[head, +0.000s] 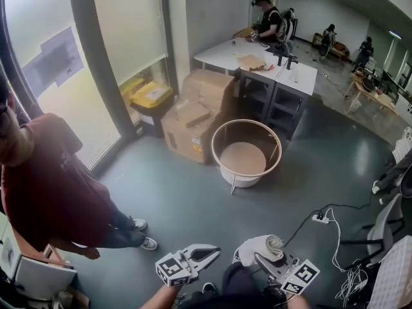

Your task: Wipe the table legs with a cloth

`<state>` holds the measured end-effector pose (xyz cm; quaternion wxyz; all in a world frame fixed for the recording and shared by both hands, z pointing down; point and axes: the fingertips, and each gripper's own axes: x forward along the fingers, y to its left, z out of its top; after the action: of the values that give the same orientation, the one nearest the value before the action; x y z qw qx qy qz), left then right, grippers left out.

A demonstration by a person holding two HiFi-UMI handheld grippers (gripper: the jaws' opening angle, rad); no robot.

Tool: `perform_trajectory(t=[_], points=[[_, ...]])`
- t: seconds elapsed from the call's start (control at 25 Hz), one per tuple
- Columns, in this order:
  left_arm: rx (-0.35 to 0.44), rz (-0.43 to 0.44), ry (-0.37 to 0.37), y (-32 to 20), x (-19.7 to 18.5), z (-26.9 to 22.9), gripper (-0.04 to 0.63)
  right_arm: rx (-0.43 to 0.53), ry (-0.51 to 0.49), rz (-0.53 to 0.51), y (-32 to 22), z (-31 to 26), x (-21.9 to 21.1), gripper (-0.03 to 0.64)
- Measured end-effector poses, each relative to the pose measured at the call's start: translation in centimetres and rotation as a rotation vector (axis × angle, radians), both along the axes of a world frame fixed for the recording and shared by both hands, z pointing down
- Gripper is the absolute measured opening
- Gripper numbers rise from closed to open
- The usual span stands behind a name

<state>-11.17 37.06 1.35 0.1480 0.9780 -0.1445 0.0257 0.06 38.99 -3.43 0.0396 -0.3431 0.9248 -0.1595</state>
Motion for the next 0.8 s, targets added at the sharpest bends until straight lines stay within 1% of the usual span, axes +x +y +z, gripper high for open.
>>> perform_trajectory(t=[0.12, 0.28, 0.48, 0.64, 0.8], points=[[-0.026, -0.019, -0.008, -4.9, 2.4, 1.2, 0.006, -0.004, -0.008, -0.004, -4.3, 1.3, 2.5, 0.074], [-0.038, -0.041, -0.063, -12.1, 6.5, 2.9, 0.006, -0.027, -0.033, -0.010, -10.8, 3.6, 7.3, 0.074], [-0.051, -0.071, -0.102, -19.7, 10.7, 3.9, 0.007, -0.040, -0.036, -0.023, -18.3, 5.2, 12.7, 0.074], [-0.066, -0.097, -0.135, -23.8, 13.3, 4.1, 0.008, -0.038, -0.042, -0.047, -23.1, 5.7, 15.3, 0.074], [-0.079, -0.116, -0.145, -26.4, 14.5, 5.1, 0.008, -0.037, -0.049, -0.067, -26.5, 6.2, 16.5, 0.074]])
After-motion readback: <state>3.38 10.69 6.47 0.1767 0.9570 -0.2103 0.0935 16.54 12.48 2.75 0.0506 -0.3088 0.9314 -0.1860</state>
